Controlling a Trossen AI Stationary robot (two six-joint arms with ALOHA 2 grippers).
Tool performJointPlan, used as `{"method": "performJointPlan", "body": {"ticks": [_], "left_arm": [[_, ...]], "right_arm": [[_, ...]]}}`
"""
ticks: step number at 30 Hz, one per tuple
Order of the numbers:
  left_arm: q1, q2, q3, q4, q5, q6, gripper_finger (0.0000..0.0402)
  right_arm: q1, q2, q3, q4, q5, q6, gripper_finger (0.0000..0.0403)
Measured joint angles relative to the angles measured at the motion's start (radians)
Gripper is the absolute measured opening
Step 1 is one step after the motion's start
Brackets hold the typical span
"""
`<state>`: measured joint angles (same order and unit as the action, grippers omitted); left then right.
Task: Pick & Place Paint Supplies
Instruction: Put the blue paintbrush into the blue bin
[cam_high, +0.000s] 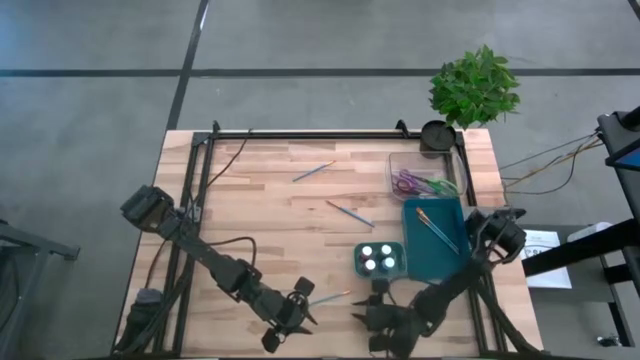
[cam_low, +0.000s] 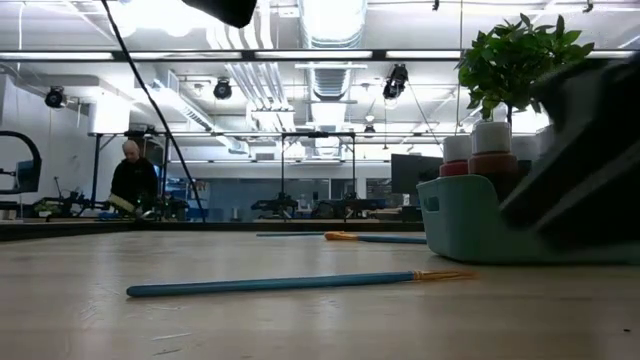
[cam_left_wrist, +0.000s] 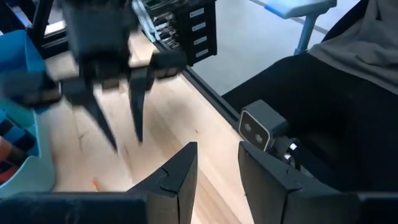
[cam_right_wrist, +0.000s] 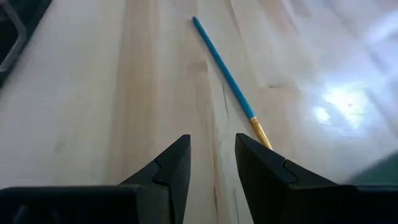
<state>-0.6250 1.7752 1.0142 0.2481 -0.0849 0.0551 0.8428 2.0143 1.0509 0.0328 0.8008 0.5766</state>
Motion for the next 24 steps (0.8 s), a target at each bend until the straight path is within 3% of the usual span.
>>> {"method": "performJointPlan", "body": {"ticks": [7, 12, 14, 24], "left_arm": [[-0.001, 0.000, 0.000, -0.024, -0.048, -0.008, 0.0121], [0.001, 0.014, -0.004, -0.066, -0.326, -0.147, 0.0121], [0.010, 0.043, -0.004, -0.066, -0.387, -0.206, 0.0121], [0.052, 0.223, 0.032, -0.059, -0.318, -0.247, 0.0121]], "right_arm": [[0.131, -0.076, 0.139, -0.233, 0.177, 0.021, 0.0123], [0.223, -0.108, 0.231, -0.390, 0.319, 0.031, 0.0123], [0.243, -0.116, 0.260, -0.454, 0.360, 0.050, 0.0123], [0.260, -0.116, 0.300, -0.511, 0.380, 0.054, 0.0123]]}}
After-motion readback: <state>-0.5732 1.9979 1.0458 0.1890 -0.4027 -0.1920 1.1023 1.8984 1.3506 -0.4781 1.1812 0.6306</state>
